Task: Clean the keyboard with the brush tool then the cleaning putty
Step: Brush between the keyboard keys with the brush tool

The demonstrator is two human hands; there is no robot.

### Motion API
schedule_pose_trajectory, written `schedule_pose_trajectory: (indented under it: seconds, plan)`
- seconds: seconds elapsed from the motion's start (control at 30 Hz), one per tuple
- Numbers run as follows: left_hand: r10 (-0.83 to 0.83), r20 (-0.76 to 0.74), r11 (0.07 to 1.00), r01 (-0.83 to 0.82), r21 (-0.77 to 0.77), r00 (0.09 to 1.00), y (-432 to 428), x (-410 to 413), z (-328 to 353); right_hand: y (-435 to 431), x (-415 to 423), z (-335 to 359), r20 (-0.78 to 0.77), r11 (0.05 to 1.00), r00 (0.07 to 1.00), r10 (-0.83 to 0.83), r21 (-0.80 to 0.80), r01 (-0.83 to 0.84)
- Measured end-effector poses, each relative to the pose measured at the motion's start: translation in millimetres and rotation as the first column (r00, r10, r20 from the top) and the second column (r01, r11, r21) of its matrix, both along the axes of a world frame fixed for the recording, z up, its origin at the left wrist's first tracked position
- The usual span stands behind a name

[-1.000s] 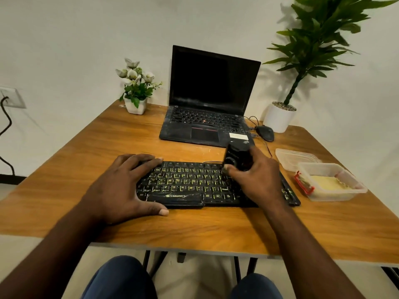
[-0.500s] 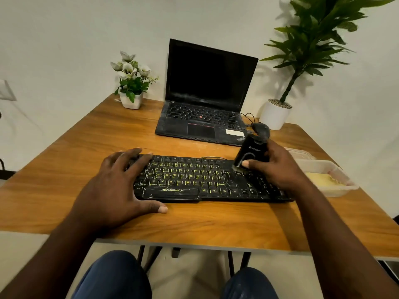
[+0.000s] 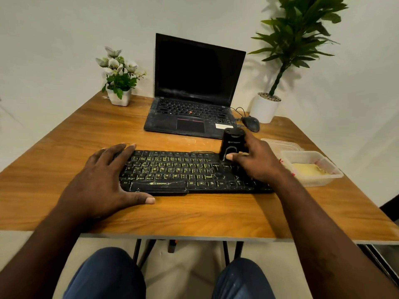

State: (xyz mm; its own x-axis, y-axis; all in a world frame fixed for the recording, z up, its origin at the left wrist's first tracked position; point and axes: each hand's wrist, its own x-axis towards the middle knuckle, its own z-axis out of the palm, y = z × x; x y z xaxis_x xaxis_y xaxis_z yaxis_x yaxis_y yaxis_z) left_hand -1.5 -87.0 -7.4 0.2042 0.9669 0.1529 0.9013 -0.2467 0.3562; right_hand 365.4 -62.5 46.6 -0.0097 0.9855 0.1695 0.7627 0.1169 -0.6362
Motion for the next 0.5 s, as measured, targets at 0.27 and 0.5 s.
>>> schedule_pose_trajectory:
  seconds: [0.27, 0.5]
  plan:
    - [0.001, -0.026, 1.000, -0.001, -0.009, 1.000, -0.6, 2.1, 0.4, -3.0, -16.3, -11.9, -0.087, 0.999, 0.996, -0.035, -0.008, 0.035]
    - [-0.049, -0.182, 0.961, 0.096, 0.260, 0.982, -14.9, 18.2, 0.3, -6.0, 7.1, 0.3, 0.039, 0.986, 0.989, -0.140, 0.101, 0.135]
